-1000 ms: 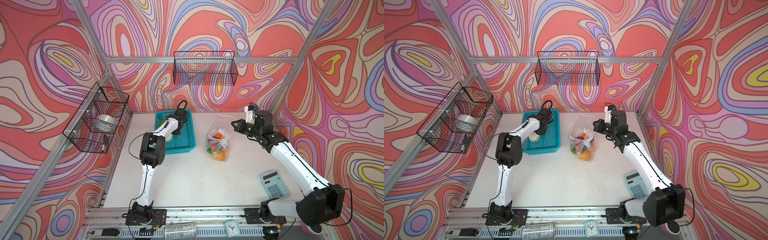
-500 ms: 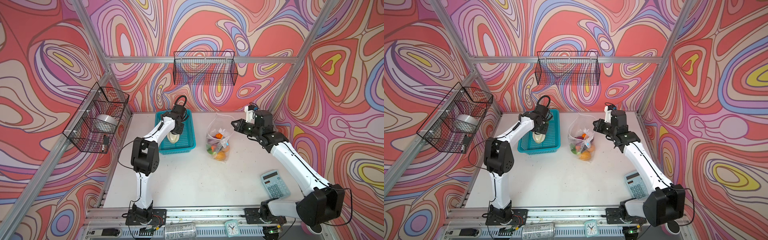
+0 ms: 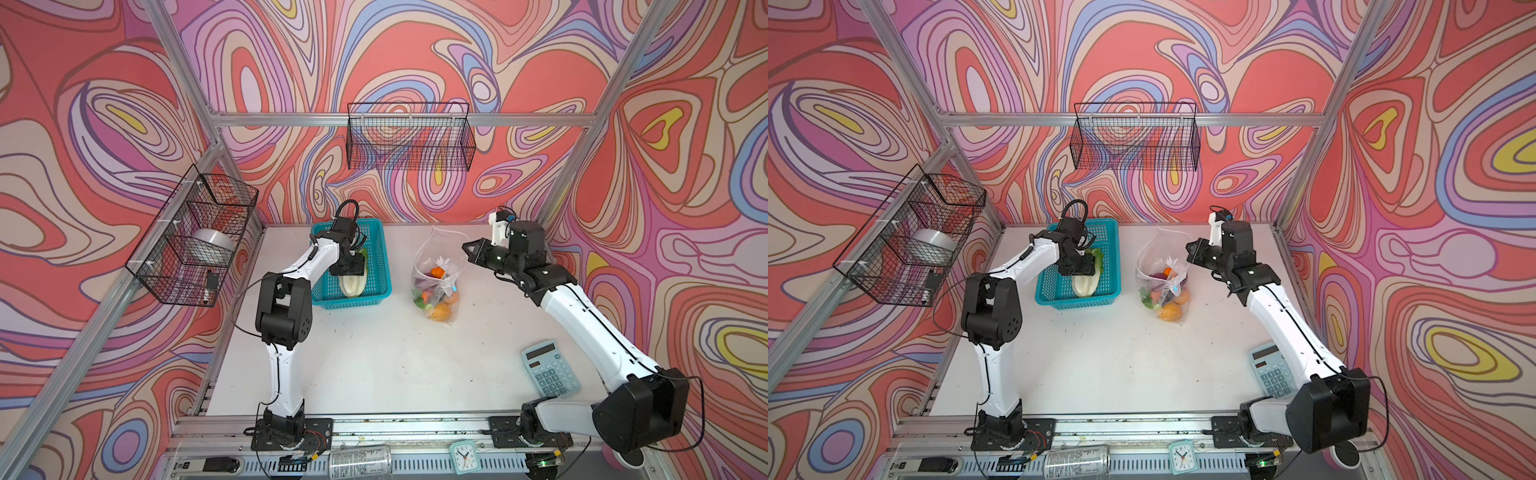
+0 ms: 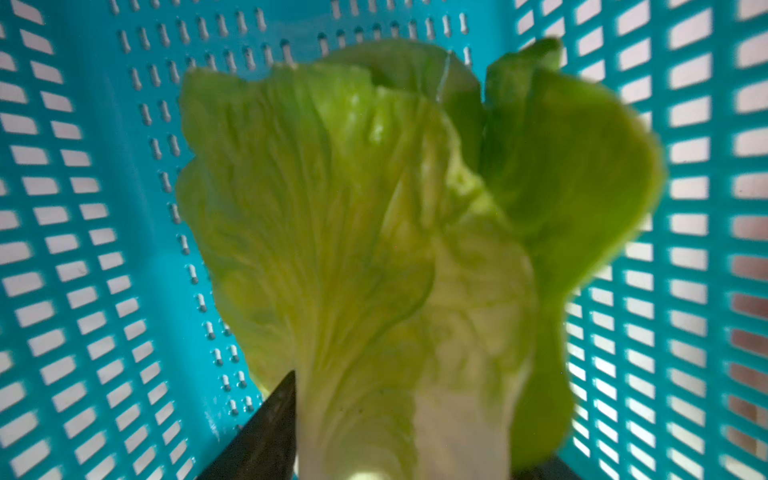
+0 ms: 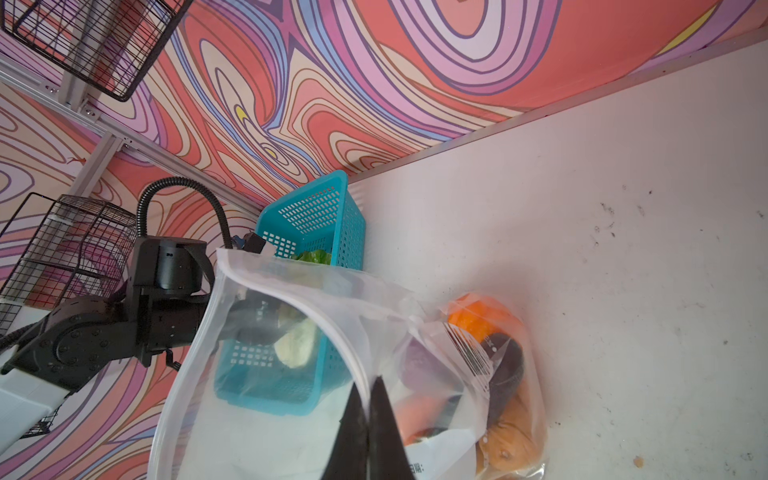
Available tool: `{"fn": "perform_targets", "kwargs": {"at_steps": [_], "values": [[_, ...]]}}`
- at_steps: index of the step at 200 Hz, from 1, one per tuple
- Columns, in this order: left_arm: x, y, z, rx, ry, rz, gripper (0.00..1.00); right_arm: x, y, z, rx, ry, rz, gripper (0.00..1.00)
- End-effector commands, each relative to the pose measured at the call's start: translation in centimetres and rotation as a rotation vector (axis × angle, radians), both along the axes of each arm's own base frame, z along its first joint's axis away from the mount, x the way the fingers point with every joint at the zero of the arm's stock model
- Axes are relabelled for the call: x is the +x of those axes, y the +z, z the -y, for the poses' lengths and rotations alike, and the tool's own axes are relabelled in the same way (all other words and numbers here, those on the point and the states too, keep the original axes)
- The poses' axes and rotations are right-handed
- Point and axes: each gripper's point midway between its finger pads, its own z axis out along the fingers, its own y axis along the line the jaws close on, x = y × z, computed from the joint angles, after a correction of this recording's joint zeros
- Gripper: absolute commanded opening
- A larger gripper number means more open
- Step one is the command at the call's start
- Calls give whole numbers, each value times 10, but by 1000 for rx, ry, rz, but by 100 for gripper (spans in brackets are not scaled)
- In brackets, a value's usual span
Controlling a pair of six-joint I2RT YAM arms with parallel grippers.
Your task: Place the food in the zip-top bag and seal the zipper
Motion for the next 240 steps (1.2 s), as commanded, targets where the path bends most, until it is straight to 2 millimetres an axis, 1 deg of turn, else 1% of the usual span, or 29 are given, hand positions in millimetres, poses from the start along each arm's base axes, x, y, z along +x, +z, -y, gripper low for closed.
{"fn": "perform_targets", "kwargs": {"at_steps": [1, 7, 10, 30, 55, 69, 104, 138, 159, 194, 200, 210, 231, 240], "values": [[-5, -11, -10, 48, 41, -46, 90, -1, 8, 2, 0, -2, 35, 0], [-6, -11, -15, 73, 50, -55, 98, -1, 8, 2, 1, -3, 36, 0], [-7, -12, -17, 84, 53, -60, 100, -1, 8, 2, 1, -3, 36, 0], [-9, -11, -24, 128, 65, -77, 100, -1, 7, 2, 1, -3, 35, 0], [-12, -5, -32, 166, 93, -79, 100, -1, 5, 2, 5, -2, 30, 0], [-12, -6, -36, 183, 101, -85, 100, -1, 6, 2, 8, -2, 34, 0], [-7, -21, -24, 137, 75, -123, 100, -2, 7, 2, 6, 0, 34, 0], [-2, -31, -24, 123, 78, -141, 100, -4, 6, 5, -5, -10, 34, 0], [2, -34, -25, 93, 82, -146, 100, -5, 7, 5, -10, -11, 37, 0], [5, -31, -24, 89, 69, -140, 100, -4, 7, 5, -6, -12, 35, 0], [6, -30, -25, 93, 68, -137, 98, -4, 7, 5, -5, -13, 37, 0], [5, -30, -26, 103, 64, -139, 90, -4, 7, 5, -4, -12, 37, 0], [2, -28, -32, 139, 57, -141, 65, -4, 8, 4, -2, -11, 37, 0], [0, -26, -35, 155, 55, -139, 57, -3, 7, 4, -3, -11, 36, 0]]}}
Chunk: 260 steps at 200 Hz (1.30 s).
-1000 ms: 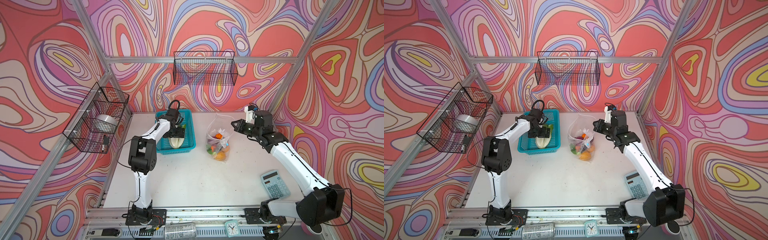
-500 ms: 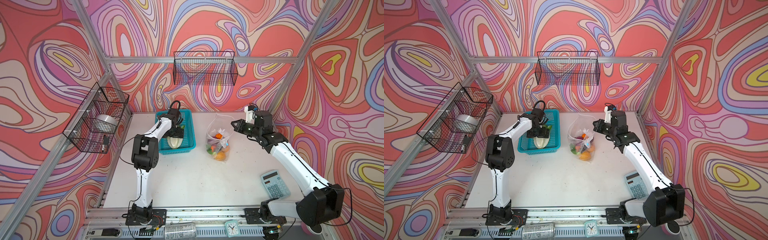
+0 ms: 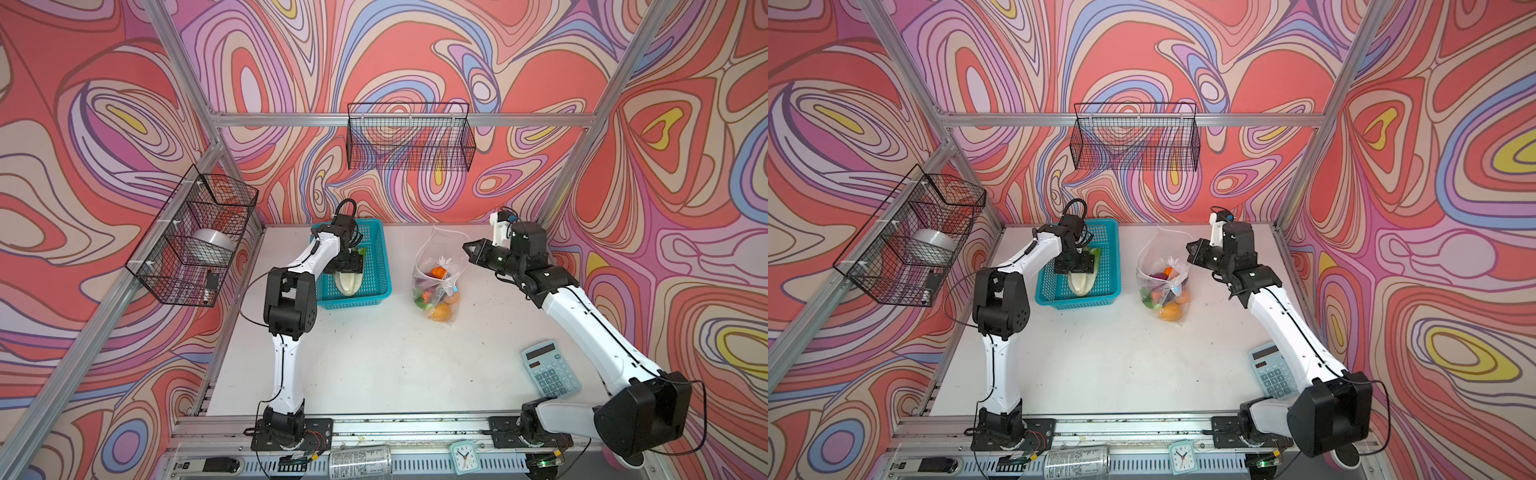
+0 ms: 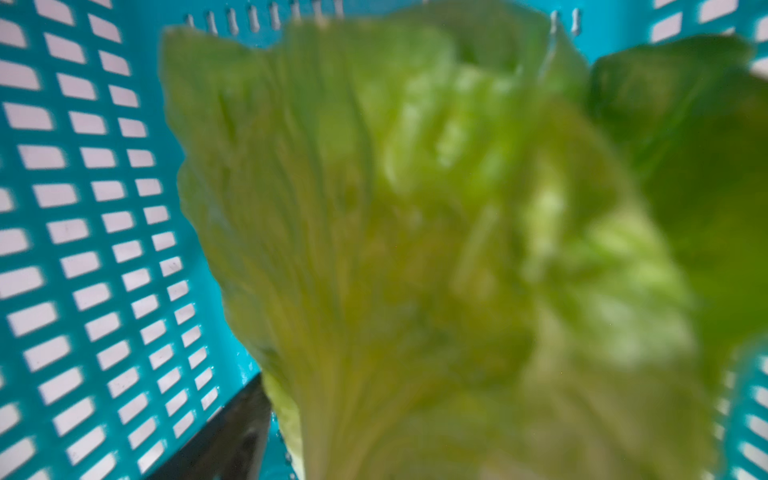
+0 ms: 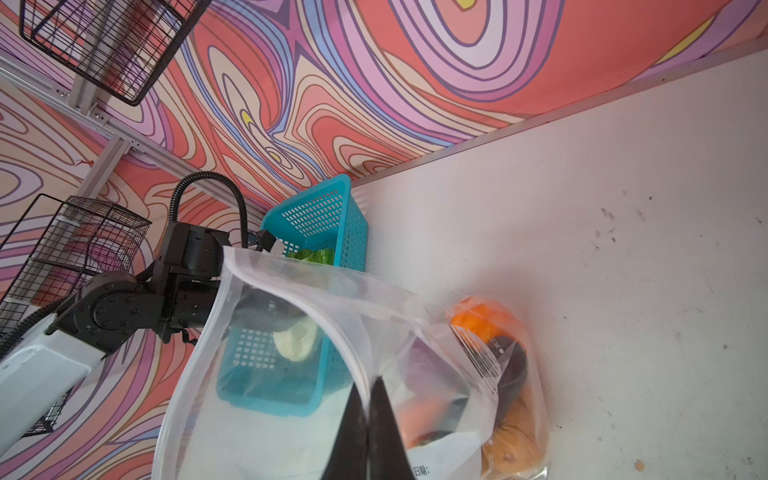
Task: Place the food in the zip-top bag and seal the zipper
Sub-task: 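Lift the lettuce out of the basket and carry it over the bag mouth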
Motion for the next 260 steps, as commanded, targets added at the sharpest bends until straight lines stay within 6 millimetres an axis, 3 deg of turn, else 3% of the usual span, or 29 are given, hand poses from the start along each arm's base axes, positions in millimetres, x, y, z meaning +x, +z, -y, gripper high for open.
{"fn": "perform_targets", "kwargs": {"at_steps": [1, 31, 57, 86, 132, 164, 204, 234, 260], "values": [[-12, -11, -10, 53, -11, -64, 56, -1, 3, 4, -6, -10, 18, 0], [-13, 7, -17, 87, -9, -25, 48, 0, 4, 4, -3, -12, 20, 0], [-10, 41, -16, 68, 1, 57, 45, 0, 4, 3, 3, -13, 20, 0], [-5, 97, -7, -18, 16, 202, 44, 1, 6, 2, 8, -9, 23, 0], [-11, 203, 23, -244, -18, 493, 42, 2, 4, 1, 18, -8, 13, 0], [-33, 277, 58, -413, -94, 704, 40, 3, 7, 0, 31, -11, 13, 0], [-75, 345, 111, -687, -250, 937, 36, 6, 6, -2, 53, -10, -1, 0], [-104, 374, 146, -855, -358, 994, 36, 7, 5, -4, 70, -10, -6, 0], [-127, 387, 186, -1011, -469, 1018, 37, 6, 6, -4, 78, -12, -5, 0]]}}
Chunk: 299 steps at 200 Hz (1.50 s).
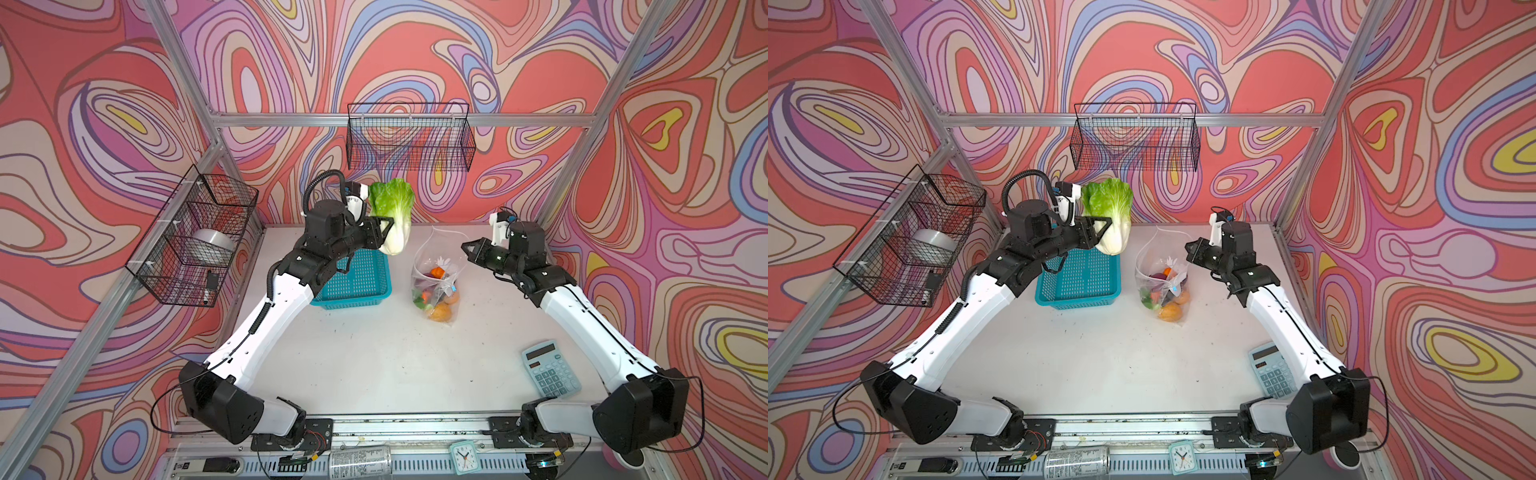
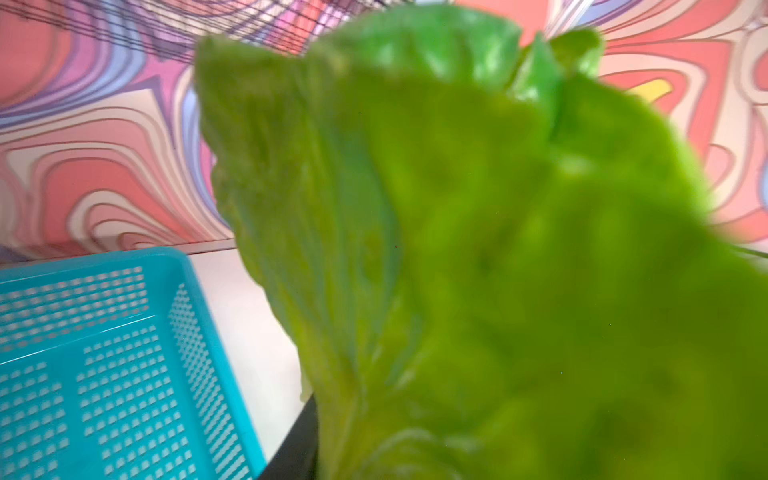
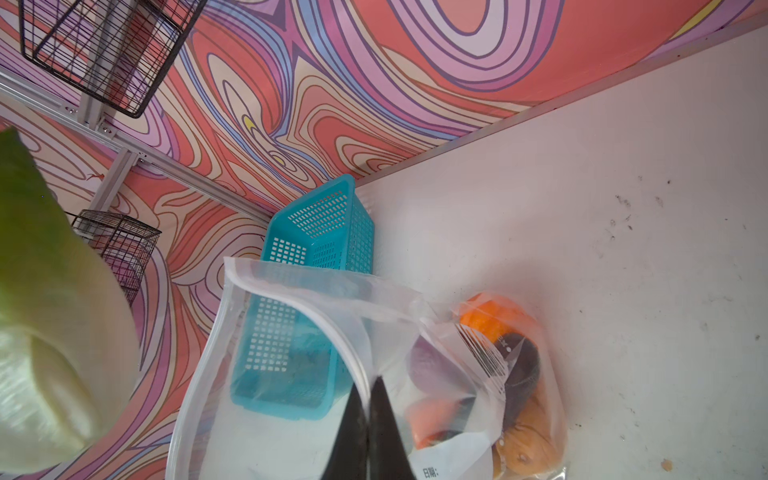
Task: Place the food in the zip-top bag and seal the zipper
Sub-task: 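Lift the lettuce out of the basket and carry it over the bag mouth, then open the left gripper to drop the lettuce into the bag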
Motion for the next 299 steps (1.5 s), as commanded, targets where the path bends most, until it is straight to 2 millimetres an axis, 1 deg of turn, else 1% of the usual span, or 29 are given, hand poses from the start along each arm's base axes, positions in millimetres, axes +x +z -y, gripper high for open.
{"fn": "perform_targets", "kwargs": {"at_steps": [1, 13, 21, 33, 51, 64, 81, 111, 136, 154, 173, 182, 192, 210, 228, 244, 271, 289, 299], "values": [[-27, 55, 34, -186, -164, 164, 37, 3, 6, -1, 23, -1, 18, 0], [-33, 56, 52, -238, -218, 191, 38, 2, 7, 0, 25, -1, 20, 0], [-34, 53, 62, -272, -234, 201, 38, 1, 8, -1, 28, 0, 20, 0], [-33, 51, 73, -317, -248, 219, 38, 0, 11, -1, 34, 2, 25, 0], [-25, 35, 88, -335, -214, 211, 35, -3, 15, -1, 36, 5, 35, 0], [-24, 23, 95, -307, -167, 230, 35, -5, 19, 0, 37, 2, 43, 0], [-23, 10, 98, -229, -71, 283, 35, -7, 23, 1, 45, -3, 53, 0], [-26, -13, 110, -126, 3, 291, 35, -9, 30, 0, 71, -2, 63, 0], [-25, -34, 114, 18, 105, 325, 35, -11, 37, 0, 83, -4, 74, 0], [-18, -45, 116, 87, 151, 330, 35, -13, 41, 0, 92, -2, 78, 0], [-5, -62, 117, 167, 202, 302, 36, -15, 43, -2, 102, 7, 78, 0], [0, -67, 119, 189, 216, 297, 36, -16, 44, -2, 108, 12, 77, 0], [2, -71, 121, 199, 221, 302, 36, -17, 47, -3, 114, 16, 81, 0], [7, -70, 121, 203, 242, 319, 36, -20, 48, -3, 114, 17, 79, 0], [9, -71, 123, 219, 244, 322, 36, -20, 49, -1, 103, 7, 83, 0], [7, -77, 128, 235, 213, 309, 37, -19, 50, 1, 96, -3, 88, 0], [-8, -89, 138, 266, 116, 289, 41, -14, 47, 3, 83, -18, 87, 0], [-16, -95, 139, 291, 66, 263, 45, -12, 42, 5, 73, -26, 80, 0], [-20, -96, 139, 303, 46, 250, 50, -12, 40, 6, 69, -34, 78, 0]]}}
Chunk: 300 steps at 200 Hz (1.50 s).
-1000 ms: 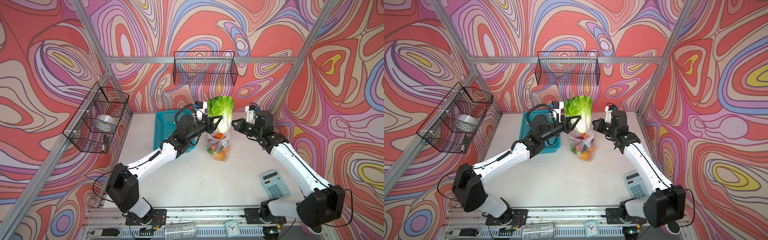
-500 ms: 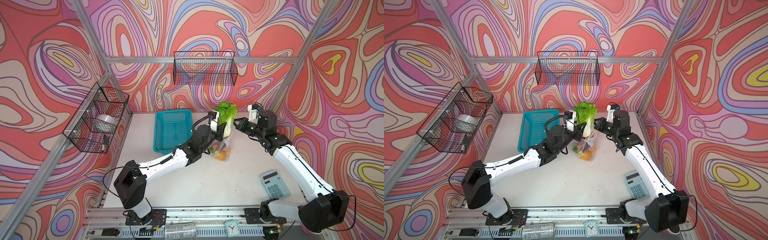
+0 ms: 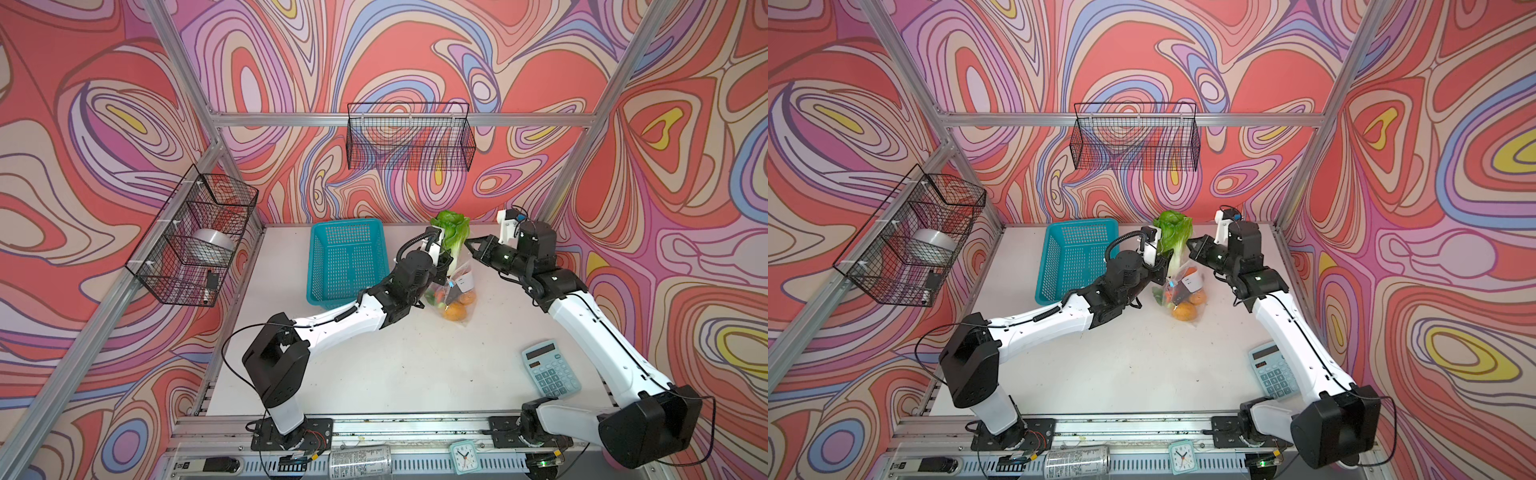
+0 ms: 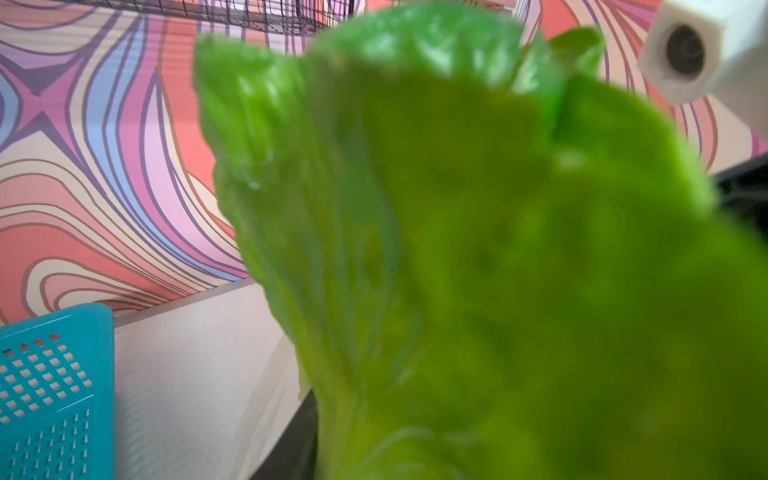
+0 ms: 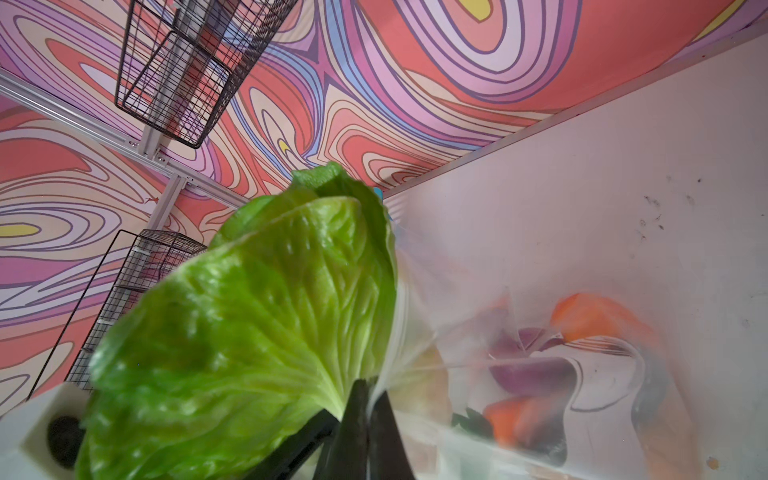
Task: Place the food in the zip-top bag and seal the zipper
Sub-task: 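Open the left gripper to drop the lettuce into the bag, then lower the left gripper to pinch the bag edge by the blue slider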
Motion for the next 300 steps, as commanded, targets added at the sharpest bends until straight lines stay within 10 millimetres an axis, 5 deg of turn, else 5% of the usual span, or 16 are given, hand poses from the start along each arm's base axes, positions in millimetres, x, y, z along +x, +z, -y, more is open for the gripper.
{"fn": "perform_targets", "kwargs": {"at_steps": [1, 41, 58, 129, 166, 186, 223, 261, 300], "values": [[-16, 15, 3, 17, -76, -10, 50, 3, 12, 5, -12, -22, 50, 0], [-24, 19, 7, 49, -125, -53, 78, 4, 9, 7, -19, -37, 47, 0], [-26, 25, 6, 47, -128, -56, 100, 4, 7, 8, -26, -41, 44, 0], [-36, 58, -13, 96, -151, -63, 100, 7, -1, 13, -14, -56, 27, 0], [-18, 74, -59, -35, -63, -132, 100, 9, -1, 12, 2, -44, 27, 0], [-10, 67, -80, -113, -21, -204, 98, 9, 1, 14, 0, -54, 31, 0], [-38, 30, -77, -144, -61, -253, 85, 11, 0, 17, -10, -78, 27, 0], [-90, 1, -48, -28, -30, -97, 82, 18, -2, 22, -2, -118, 10, 0], [-93, -29, -22, -84, -19, -42, 82, 21, -6, 25, 9, -141, 3, 0]]}}
